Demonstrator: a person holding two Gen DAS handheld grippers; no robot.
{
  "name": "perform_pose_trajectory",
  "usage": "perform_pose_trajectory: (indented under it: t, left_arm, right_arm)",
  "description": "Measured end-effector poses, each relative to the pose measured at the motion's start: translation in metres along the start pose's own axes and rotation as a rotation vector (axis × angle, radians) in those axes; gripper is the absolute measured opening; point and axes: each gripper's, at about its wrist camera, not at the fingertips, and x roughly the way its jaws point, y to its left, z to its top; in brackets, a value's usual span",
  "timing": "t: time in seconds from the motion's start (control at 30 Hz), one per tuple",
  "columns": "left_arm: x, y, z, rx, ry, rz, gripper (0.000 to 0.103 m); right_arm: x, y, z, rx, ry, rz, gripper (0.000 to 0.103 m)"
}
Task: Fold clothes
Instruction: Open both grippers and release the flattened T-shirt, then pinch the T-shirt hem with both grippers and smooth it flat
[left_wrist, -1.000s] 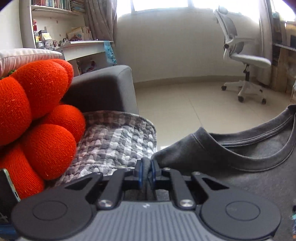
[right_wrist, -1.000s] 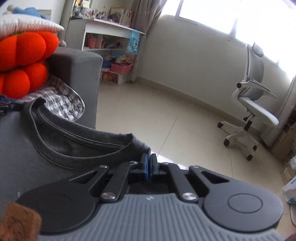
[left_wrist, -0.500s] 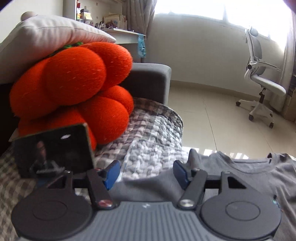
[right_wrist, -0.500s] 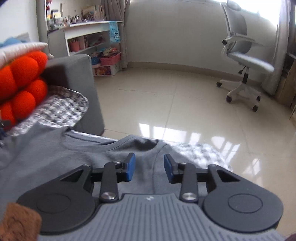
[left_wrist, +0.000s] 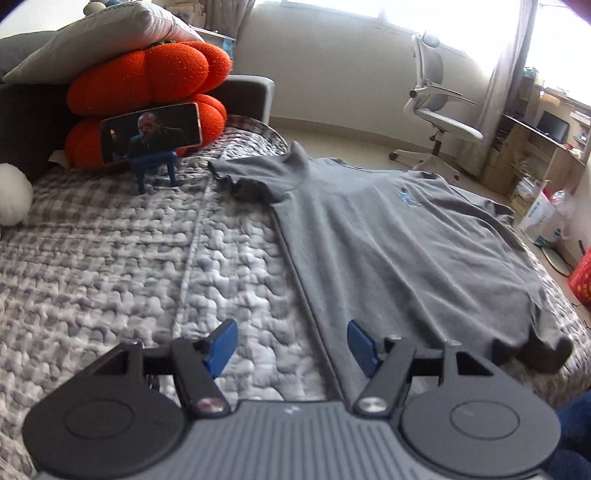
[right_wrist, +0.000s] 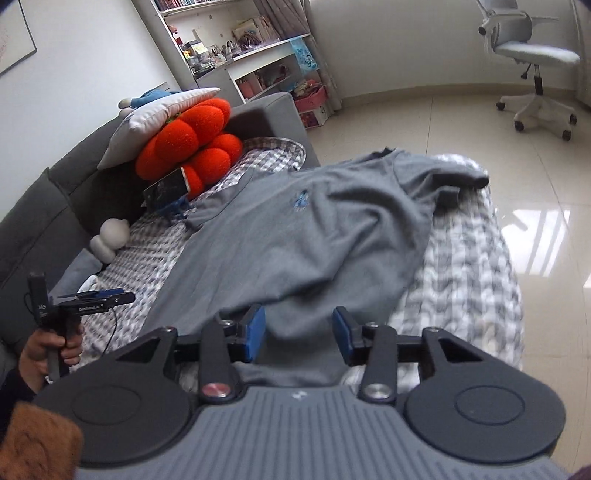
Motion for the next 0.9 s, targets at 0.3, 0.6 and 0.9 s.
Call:
perform_pose_trajectory:
  t: [0.3, 0.6, 0.9]
  left_arm:
    - [0.000, -0.034, -0.026, -0.003, 0.053, -0.033, 0.068]
    - [0.017, -0.043, -0.034, -0.003, 0.103, -0.036, 0.002]
    - [-0.019, -0.015, -0.004, -0.088, 0.058, -0.063, 0.002]
  right_arm:
    - [0.050, 0.011, -0.064, 0.083, 0.053, 0.046, 0.045]
    - [0.085, 0.019, -0.065, 0.034, 0.049, -0.055, 0.008]
    - [-0.007, 0.020, -0.036, 0.092, -0.134, 0.046, 0.007]
